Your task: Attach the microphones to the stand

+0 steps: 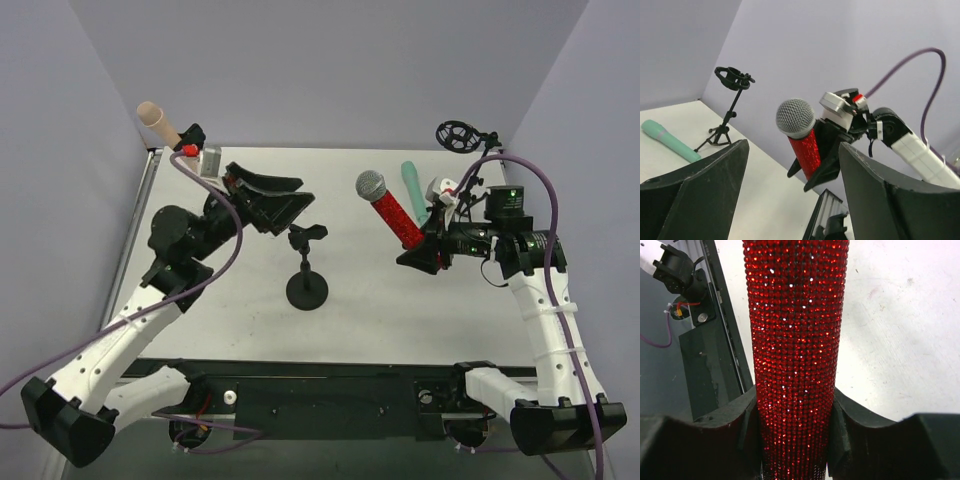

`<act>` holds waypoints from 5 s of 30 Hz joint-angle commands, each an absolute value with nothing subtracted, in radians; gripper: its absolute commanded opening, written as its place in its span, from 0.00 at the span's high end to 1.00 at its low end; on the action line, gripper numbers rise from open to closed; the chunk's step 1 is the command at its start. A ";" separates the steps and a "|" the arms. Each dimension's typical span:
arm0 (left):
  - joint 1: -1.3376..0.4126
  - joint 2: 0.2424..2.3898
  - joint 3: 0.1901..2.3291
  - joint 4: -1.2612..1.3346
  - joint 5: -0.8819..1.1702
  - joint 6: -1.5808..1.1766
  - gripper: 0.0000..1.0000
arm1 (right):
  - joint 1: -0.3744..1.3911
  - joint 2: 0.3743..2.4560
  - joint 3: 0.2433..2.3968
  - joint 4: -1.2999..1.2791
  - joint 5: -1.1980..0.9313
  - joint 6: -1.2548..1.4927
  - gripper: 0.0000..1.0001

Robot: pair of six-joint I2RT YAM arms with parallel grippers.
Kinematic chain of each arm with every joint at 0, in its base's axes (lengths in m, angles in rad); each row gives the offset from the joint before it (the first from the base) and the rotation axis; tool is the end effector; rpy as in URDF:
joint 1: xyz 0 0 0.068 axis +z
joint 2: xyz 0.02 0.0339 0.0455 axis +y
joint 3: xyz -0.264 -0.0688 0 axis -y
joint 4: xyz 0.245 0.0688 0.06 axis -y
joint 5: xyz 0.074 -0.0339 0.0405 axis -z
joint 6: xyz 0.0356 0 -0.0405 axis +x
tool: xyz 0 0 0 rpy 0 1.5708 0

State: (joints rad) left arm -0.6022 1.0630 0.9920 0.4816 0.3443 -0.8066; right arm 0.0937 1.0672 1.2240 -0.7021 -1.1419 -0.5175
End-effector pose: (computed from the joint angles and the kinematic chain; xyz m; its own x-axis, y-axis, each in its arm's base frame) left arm 0.1900 -0.1452 0.4296 -0.3415 -0.5899 -0.7317 0.7829 0.2522 -0.5687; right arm 0.1972 0.0511 0.3962 -0.0466 -0.2110 -0.9764 -0.9620 0.2726 -0.0130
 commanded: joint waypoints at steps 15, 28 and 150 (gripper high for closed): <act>-0.451 0.859 0.983 -0.223 0.487 -0.020 0.06 | 0.005 1.097 1.144 -0.667 -1.279 -0.612 1.00; -0.249 0.920 0.862 0.106 0.721 -0.255 0.03 | 0.003 1.126 1.108 -0.663 -1.307 -0.686 1.00; -0.357 1.169 0.695 0.629 0.974 -0.305 1.00 | 0.598 1.865 1.623 -0.839 -1.112 -0.861 1.00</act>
